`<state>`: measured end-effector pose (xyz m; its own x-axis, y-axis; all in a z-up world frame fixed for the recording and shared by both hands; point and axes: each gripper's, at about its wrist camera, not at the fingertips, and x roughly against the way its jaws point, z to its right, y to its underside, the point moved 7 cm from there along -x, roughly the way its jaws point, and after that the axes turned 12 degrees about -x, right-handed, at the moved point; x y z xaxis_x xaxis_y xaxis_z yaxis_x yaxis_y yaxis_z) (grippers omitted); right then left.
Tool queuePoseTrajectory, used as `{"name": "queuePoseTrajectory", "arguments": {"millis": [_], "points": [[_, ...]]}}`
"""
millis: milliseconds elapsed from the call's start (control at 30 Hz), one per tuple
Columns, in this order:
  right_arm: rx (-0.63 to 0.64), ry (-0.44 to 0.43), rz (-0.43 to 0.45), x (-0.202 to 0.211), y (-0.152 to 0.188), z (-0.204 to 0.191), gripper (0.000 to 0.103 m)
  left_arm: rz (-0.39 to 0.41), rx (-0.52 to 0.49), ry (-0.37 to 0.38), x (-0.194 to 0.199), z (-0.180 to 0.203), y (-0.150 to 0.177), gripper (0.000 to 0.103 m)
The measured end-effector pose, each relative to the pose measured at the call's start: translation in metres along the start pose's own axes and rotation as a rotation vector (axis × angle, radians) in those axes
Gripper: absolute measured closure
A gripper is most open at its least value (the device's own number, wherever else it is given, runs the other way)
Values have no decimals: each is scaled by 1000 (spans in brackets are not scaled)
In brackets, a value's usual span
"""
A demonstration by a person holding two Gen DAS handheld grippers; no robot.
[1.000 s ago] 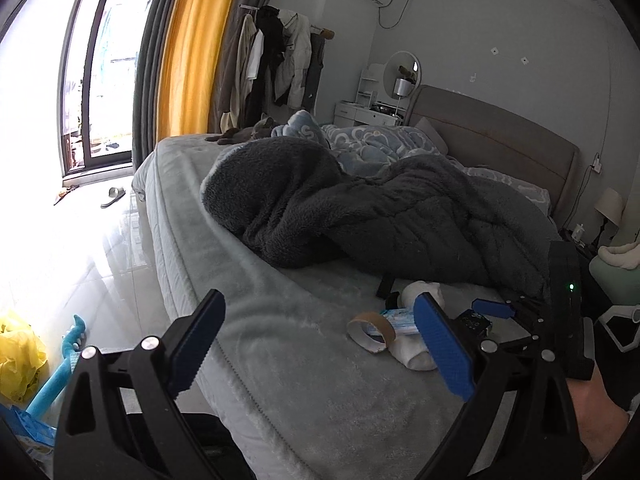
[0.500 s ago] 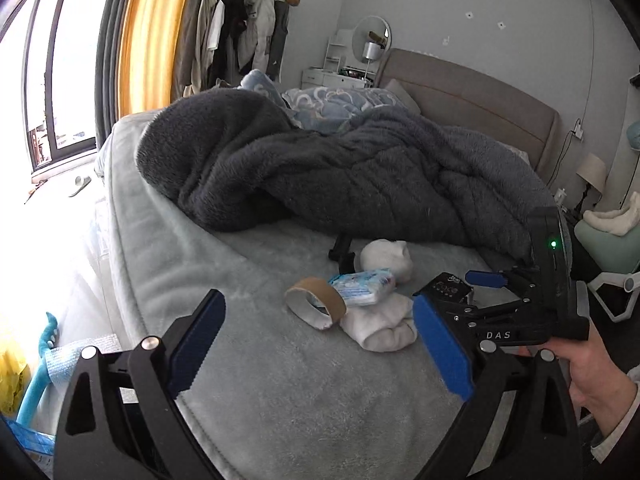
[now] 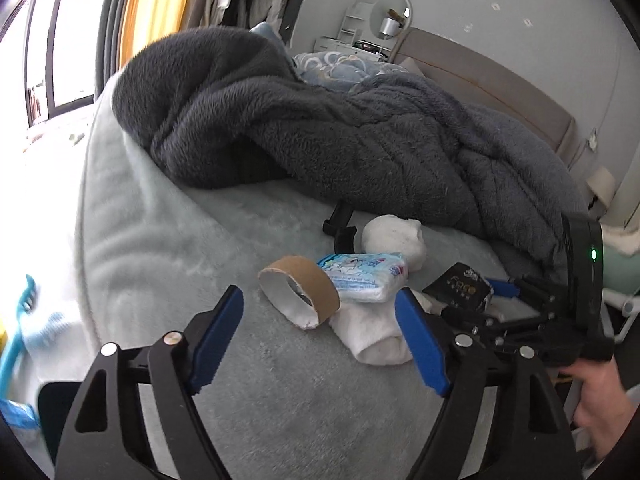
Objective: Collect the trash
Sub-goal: 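Grasp the black tissue pack with the right tool while the left grasps the tape core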
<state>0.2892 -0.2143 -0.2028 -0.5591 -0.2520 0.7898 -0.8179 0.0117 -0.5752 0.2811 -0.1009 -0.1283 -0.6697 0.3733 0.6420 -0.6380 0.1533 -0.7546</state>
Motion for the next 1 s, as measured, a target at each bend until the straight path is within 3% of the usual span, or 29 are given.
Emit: {"name": "queuePoseTrajectory", "arguments": {"millis": [200, 600, 767, 1000], "points": [[41, 9, 9, 2, 4, -1, 33, 2, 60, 27, -6, -2, 2, 34], [10, -30, 106, 39, -1, 8, 33, 22, 214, 91, -13, -18, 2, 52], [10, -48, 115, 47, -3, 6, 33, 23, 307, 124, -18, -28, 5, 55], [10, -53, 105, 45, -4, 4, 33, 14, 375, 201, -25, -30, 10, 78]]}}
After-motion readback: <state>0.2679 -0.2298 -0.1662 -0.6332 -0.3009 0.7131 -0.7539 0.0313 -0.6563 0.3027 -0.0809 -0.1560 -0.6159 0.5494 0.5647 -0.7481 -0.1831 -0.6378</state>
